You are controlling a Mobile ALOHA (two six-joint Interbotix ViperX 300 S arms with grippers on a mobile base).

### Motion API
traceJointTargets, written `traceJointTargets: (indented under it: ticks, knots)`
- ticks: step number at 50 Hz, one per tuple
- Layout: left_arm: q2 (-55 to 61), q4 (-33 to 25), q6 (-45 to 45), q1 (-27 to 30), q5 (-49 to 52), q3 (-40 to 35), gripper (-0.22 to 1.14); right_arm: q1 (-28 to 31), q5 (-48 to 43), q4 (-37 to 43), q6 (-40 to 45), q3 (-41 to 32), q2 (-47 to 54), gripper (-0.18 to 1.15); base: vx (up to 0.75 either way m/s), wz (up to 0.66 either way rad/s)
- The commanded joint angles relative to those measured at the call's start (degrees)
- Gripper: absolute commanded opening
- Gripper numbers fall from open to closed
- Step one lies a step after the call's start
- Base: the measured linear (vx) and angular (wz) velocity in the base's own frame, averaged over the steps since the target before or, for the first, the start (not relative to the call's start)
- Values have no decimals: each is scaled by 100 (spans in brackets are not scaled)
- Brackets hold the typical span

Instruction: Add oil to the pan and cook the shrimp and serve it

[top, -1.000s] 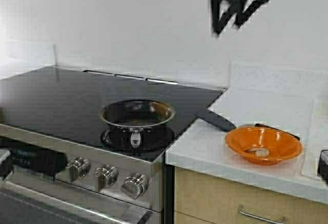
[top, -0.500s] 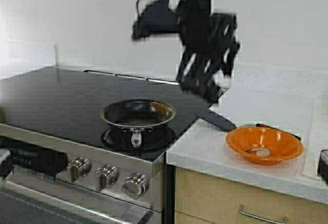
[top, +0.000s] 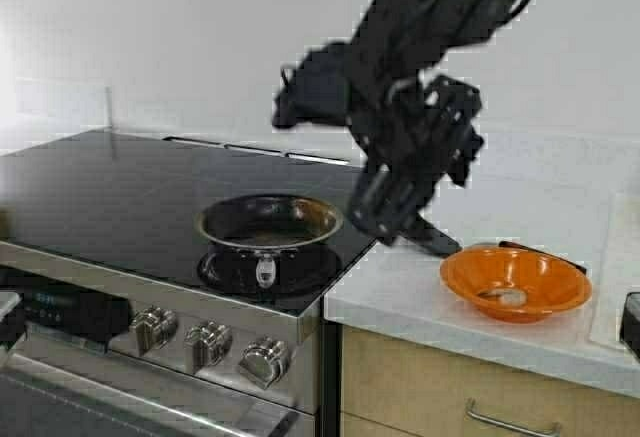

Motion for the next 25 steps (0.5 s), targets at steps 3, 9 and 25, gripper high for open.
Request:
traceJointTargets:
  ticks: [3,9,25]
  knots:
    - [35,0,-9,0,-35,-114,3,26,70,-97,237,-53,519,95,0,0]
    - [26,0,-9,9,-35,-114,3,26,79,-246,510,-123,984,95,0,0]
    - [26,0,-97,9,-26,-97,3,-369,176,-826,1134,-352,1890,95,0,0]
